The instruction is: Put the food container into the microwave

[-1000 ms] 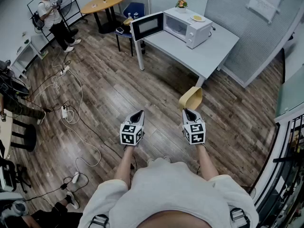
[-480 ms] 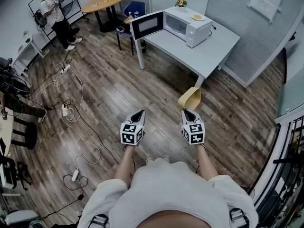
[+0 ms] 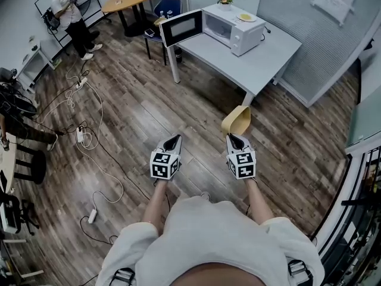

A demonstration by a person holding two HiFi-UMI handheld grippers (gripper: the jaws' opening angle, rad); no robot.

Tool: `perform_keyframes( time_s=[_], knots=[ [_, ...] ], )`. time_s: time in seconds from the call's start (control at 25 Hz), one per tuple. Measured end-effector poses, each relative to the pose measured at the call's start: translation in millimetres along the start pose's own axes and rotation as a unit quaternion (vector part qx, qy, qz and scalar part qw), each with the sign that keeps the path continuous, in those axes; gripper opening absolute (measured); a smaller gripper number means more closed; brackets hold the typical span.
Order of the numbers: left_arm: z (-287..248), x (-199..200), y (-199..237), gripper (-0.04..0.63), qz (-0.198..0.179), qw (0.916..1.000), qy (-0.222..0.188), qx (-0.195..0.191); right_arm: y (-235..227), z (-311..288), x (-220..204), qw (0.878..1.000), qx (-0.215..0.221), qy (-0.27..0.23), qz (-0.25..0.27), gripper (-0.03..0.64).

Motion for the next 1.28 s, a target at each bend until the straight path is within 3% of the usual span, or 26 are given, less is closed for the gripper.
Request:
perform_keyframes(
  time_s=[0.64, 1.28],
  knots=[
    [-47, -6, 14, 0.011, 0.006, 0.9999, 0.006, -0.006, -29, -40, -7, 1.000, -0.002, 0.007, -0.001, 0.018],
    [-156, 14, 91, 0.011, 0.022, 0.9987, 0.015, -0.043, -65, -159, 10, 0.999, -0.019, 0.030, -0.001, 0.018]
  ],
)
Point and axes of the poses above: the fingertips, and each gripper's own axes: z backward along the fingers, y to its left, x out of its top, the point moved 4 cm from there along z, backward along the fingers, and after that the axes turned 8 degrees about -y, right-handed, at the moved point
